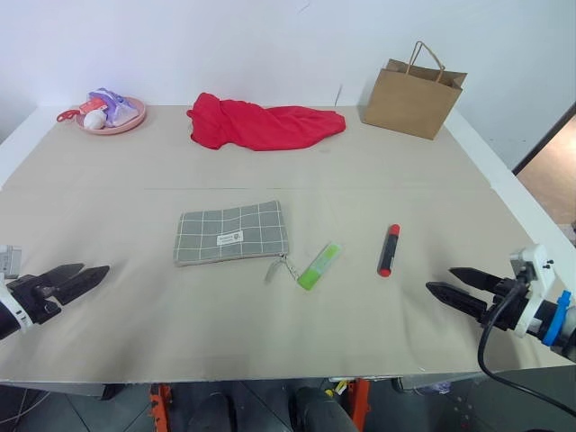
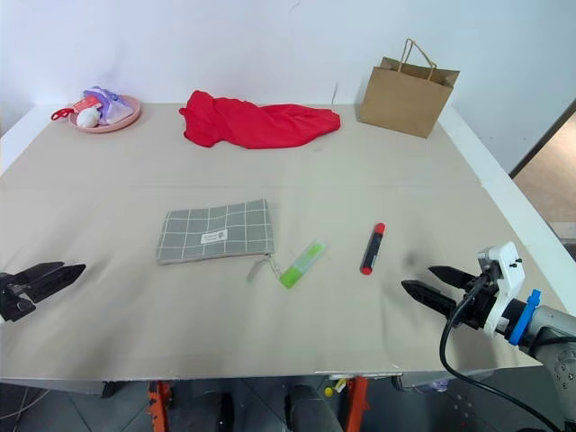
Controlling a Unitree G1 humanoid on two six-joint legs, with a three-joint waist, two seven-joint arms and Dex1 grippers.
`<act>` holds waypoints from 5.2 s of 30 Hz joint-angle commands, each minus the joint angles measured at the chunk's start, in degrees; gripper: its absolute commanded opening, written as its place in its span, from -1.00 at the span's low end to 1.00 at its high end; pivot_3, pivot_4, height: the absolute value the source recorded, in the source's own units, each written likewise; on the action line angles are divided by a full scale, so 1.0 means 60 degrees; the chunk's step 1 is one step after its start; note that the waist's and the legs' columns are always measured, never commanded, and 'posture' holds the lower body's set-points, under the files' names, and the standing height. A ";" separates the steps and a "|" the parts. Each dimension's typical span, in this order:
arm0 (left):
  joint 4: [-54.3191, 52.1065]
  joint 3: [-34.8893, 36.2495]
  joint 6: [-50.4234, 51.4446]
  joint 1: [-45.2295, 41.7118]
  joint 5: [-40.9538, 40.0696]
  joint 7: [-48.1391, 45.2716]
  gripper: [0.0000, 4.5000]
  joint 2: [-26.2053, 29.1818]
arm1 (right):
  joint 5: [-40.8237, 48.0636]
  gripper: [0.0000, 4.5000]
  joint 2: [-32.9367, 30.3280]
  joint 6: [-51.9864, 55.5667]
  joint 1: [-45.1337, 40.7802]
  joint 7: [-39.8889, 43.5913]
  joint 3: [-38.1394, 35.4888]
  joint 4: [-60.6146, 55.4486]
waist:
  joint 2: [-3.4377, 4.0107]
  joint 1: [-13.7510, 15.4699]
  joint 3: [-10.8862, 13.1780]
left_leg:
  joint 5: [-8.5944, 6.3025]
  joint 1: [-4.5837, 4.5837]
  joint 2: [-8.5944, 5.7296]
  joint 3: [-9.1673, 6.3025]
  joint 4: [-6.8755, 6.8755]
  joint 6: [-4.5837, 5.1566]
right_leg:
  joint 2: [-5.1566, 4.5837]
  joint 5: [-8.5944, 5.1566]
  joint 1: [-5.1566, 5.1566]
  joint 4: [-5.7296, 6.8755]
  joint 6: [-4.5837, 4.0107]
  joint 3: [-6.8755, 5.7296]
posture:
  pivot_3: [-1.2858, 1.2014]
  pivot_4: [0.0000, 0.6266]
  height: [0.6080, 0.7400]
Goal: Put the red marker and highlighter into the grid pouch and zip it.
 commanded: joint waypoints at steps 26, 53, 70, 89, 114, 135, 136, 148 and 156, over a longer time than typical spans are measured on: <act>0.1431 -0.2511 -0.6989 -0.1149 0.4225 -0.1637 1.00 0.0766 | 0.2114 -0.97 -0.0057 0.1147 -0.1823 0.0080 0.0481 -0.1720 | 0.0005 0.0003 0.0003 | 0.0002 -0.0003 0.0001 0.0003 -0.0001 0.0005 | 0.0003 0.0005 -0.0001 0.0001 -0.0004 0.0000 | 0.03 -0.52 1.00; 0.5690 -0.6019 -1.3509 -0.5263 0.7604 -0.0590 1.00 0.0381 | -0.6530 -0.97 0.3601 -0.1119 -0.8859 -0.2592 1.1024 0.2242 | 0.0017 0.0237 -0.0016 | 0.0017 -0.0216 0.0012 0.0012 0.0083 0.0018 | 0.0005 0.0103 -0.0186 0.0042 -0.0104 -0.0094 | 0.03 -0.52 1.00; 0.5856 -0.6077 -1.3400 -0.5485 0.7102 -0.0860 1.00 0.0242 | -0.6287 -0.97 0.4109 -0.0808 -0.8260 -0.1659 0.9402 0.2318 | 0.0022 0.0244 -0.0017 | 0.0021 -0.0212 0.0021 -0.0002 0.0144 0.0030 | 0.0024 0.0114 -0.0166 0.0089 -0.0106 -0.0109 | 0.03 -0.52 1.00; 0.8055 -0.7416 -1.6448 -0.7240 0.9486 0.1271 1.00 -0.0798 | -0.7554 -0.97 0.4209 -0.1746 -0.8081 -0.1658 0.9389 0.3048 | 0.0013 0.0292 -0.0022 | 0.0046 -0.0122 -0.0010 -0.0004 0.0181 0.0056 | 0.0023 0.0125 -0.0065 0.0105 -0.0090 -0.0114 | 0.03 -0.52 1.00; 0.9507 -0.8237 -1.8105 -0.7928 0.8972 0.0719 -0.25 -0.1181 | -0.7499 -1.00 0.4272 -0.1494 -0.7858 -0.1279 0.9001 0.2725 | 0.0015 0.0289 -0.0021 | 0.0041 -0.0141 -0.0031 -0.0017 0.0166 0.0060 | 0.0010 0.0117 -0.0072 0.0098 -0.0074 -0.0118 | 0.03 -0.52 1.00; 0.7819 -0.7568 -1.4969 -0.7243 0.6407 -0.2127 -1.00 -0.1491 | -0.6074 0.16 0.4606 -0.0538 -0.7620 -0.0966 0.7573 0.1687 | 0.0018 0.0266 -0.0019 | 0.0041 -0.0152 -0.0036 -0.0035 0.0163 0.0060 | 0.0018 0.0110 -0.0072 0.0092 -0.0064 -0.0119 | 0.03 -0.52 1.00; 0.7583 -0.7502 -1.4643 -0.7132 0.6354 -0.2096 -1.00 -0.1447 | -0.5634 0.38 0.4699 -0.0203 -0.7728 -0.0893 0.7209 0.1458 | 0.0022 0.0251 -0.0016 | 0.0041 -0.0152 -0.0034 -0.0042 0.0162 0.0060 | 0.0021 0.0111 -0.0072 0.0092 -0.0064 -0.0120 | 0.03 -0.52 1.00; 0.2141 -0.5992 -0.7346 -0.5567 0.4968 0.0304 -1.00 -0.1469 | -0.2239 0.99 0.4177 0.2680 -0.9279 -0.1282 0.3889 0.0839 | 0.0041 0.0238 -0.0003 | 0.0041 -0.0170 0.0001 -0.0105 0.0154 0.0059 | 0.0040 0.0109 -0.0071 0.0090 -0.0081 -0.0154 | 0.03 -0.52 1.00; -0.0013 -0.6029 -0.5461 -0.4958 0.5198 0.1130 -1.00 -0.1620 | -0.2900 0.99 0.5070 0.2634 -0.8643 -0.3277 0.4647 0.1403 | 0.0045 0.0196 -0.0001 | 0.0042 -0.0170 -0.0006 -0.0106 0.0145 0.0059 | 0.0055 0.0108 -0.0083 0.0088 -0.0080 -0.0117 | 0.03 -0.52 1.00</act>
